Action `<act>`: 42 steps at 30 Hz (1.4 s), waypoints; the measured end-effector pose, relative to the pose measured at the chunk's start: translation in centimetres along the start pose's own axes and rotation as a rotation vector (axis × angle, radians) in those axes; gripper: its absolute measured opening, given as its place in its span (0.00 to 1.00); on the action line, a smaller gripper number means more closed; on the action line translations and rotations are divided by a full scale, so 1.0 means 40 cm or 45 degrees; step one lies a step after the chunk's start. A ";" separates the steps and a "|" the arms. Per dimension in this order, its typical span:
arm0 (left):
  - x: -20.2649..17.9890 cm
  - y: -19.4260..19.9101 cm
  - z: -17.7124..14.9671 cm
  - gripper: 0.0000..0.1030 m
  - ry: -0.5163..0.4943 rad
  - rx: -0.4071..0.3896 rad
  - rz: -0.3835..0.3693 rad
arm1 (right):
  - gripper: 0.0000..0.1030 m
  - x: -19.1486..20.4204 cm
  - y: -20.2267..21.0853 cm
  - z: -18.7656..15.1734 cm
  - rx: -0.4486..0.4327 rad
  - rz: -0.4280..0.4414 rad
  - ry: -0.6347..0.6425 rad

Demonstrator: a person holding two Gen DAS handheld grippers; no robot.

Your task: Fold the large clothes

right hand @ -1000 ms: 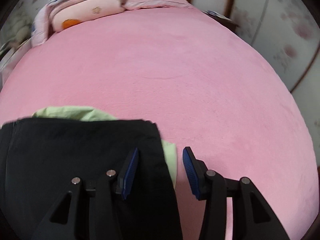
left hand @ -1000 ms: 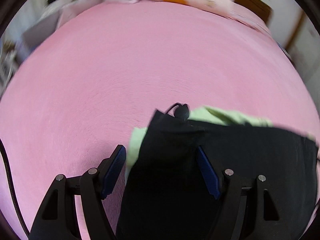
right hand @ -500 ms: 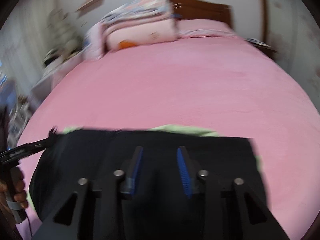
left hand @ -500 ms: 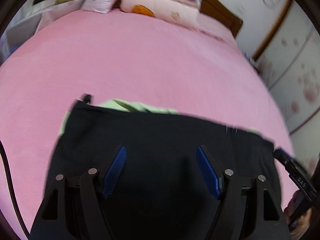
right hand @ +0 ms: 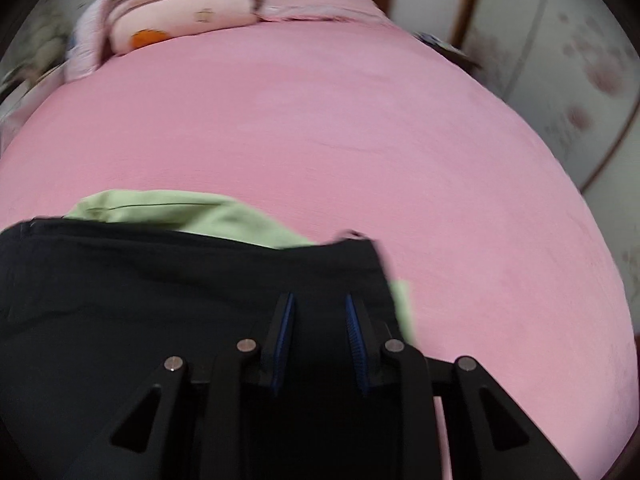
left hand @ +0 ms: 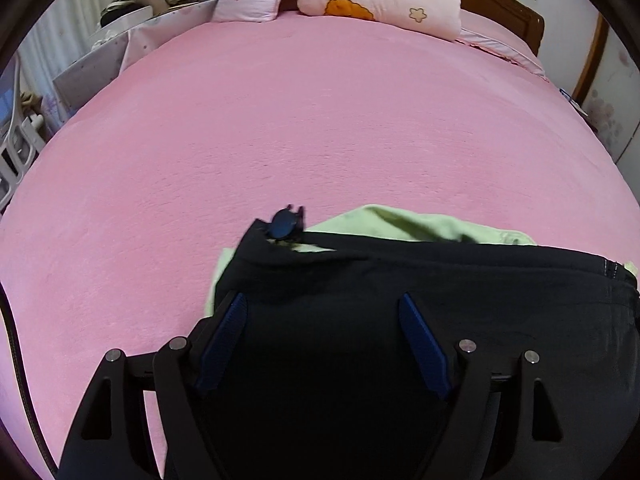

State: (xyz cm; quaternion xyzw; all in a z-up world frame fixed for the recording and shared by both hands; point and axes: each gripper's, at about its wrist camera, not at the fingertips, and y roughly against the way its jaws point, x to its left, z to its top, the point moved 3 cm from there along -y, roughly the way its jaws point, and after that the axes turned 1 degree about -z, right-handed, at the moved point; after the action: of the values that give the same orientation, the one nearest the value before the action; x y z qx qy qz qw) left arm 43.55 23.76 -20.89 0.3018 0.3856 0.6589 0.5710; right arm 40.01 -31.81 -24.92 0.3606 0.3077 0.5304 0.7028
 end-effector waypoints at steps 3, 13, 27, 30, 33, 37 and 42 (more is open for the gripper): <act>-0.002 0.038 -0.010 0.76 0.018 0.031 0.016 | 0.24 -0.020 0.052 0.001 -0.015 0.048 -0.076; -0.051 0.338 -0.029 0.77 0.081 0.009 -0.210 | 0.25 0.157 0.404 -0.036 -0.240 0.328 0.083; 0.090 0.243 -0.383 0.77 0.562 0.296 -0.478 | 0.25 0.385 0.502 -0.236 -0.252 0.498 0.151; 0.102 0.198 -0.449 0.77 0.653 0.342 -0.517 | 0.20 0.415 0.470 -0.267 -0.255 0.453 0.197; 0.115 0.163 -0.460 0.77 0.719 0.280 -0.580 | 0.15 0.433 0.436 -0.285 -0.238 0.454 0.221; 0.117 0.108 -0.453 0.82 0.749 0.221 -0.646 | 0.08 0.468 0.367 -0.313 -0.182 0.431 0.249; 0.077 0.073 -0.425 0.96 0.672 0.130 -0.631 | 0.07 0.481 0.327 -0.334 -0.162 0.419 0.268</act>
State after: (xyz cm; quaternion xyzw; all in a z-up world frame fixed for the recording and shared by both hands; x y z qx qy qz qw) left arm 27.28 23.89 -27.37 0.0471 0.6134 0.5357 0.5784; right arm 27.06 -8.48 -22.34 0.3033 0.2823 0.6913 0.5920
